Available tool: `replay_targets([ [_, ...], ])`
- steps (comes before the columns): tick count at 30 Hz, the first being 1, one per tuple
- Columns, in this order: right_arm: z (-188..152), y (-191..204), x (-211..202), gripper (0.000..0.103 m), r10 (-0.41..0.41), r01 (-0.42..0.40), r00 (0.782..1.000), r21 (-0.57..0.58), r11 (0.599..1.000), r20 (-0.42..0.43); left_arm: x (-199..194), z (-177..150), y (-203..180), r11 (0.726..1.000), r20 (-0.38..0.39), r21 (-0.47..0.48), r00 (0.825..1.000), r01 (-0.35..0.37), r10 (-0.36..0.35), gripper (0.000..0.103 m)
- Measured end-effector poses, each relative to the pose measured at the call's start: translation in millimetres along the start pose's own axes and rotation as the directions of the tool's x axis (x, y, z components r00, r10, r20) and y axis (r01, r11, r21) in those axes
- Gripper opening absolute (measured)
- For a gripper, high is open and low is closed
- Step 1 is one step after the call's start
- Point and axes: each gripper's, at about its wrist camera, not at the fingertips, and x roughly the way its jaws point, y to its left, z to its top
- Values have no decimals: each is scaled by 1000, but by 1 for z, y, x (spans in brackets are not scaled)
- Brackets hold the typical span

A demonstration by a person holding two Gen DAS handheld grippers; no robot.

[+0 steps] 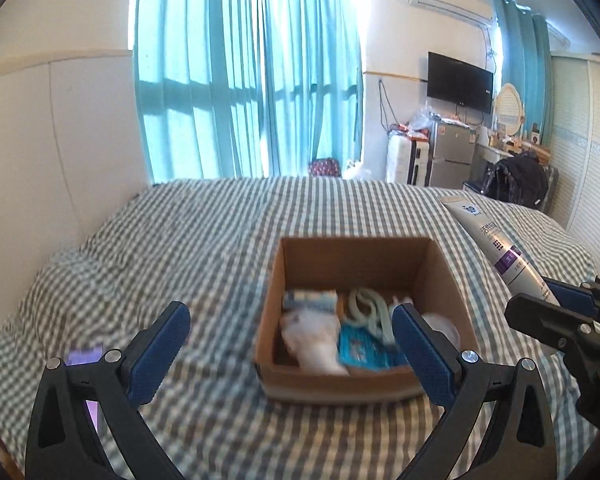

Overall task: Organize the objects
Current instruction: 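Lift the white tube with the right gripper and carry it over the box, then lower the tube into the box and open the right gripper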

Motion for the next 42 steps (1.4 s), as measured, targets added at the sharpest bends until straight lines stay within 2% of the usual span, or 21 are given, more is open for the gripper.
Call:
replay_targets([
  [6,28,-24,44,24,42,-41,999,33,999,-8,46,18,9,1000,-15,-25,1000,-11,11,103],
  [13,44,-41,115,24,58,-57,996,19,998,-63,99,22,12,999,-53,-23,998,-38,37,103],
  [19,26,-58,160,24,74,-67,990,68,995,-120,130,7,6,999,-106,-19,994,-31,29,103],
  [23,11,-69,173,24,72,-58,985,88,994,-159,140,-1,-1,999,-134,-1,991,-33,32,103],
  [30,10,-80,168,25,70,-50,984,125,991,-164,136,-6,-8,999,-155,20,987,-33,36,103],
  [32,12,-82,162,34,65,-44,985,135,990,-158,130,-4,-10,999,-151,27,988,-37,40,103],
  [34,15,-85,153,52,60,-38,987,145,989,-149,123,0,-11,999,-144,30,989,-38,42,103],
  [39,32,-83,118,53,22,-7,996,159,987,-92,94,16,-14,998,-94,38,994,-51,55,103],
  [42,43,-81,92,60,-16,23,999,140,990,-48,71,27,-15,997,-46,47,997,-58,60,103],
])
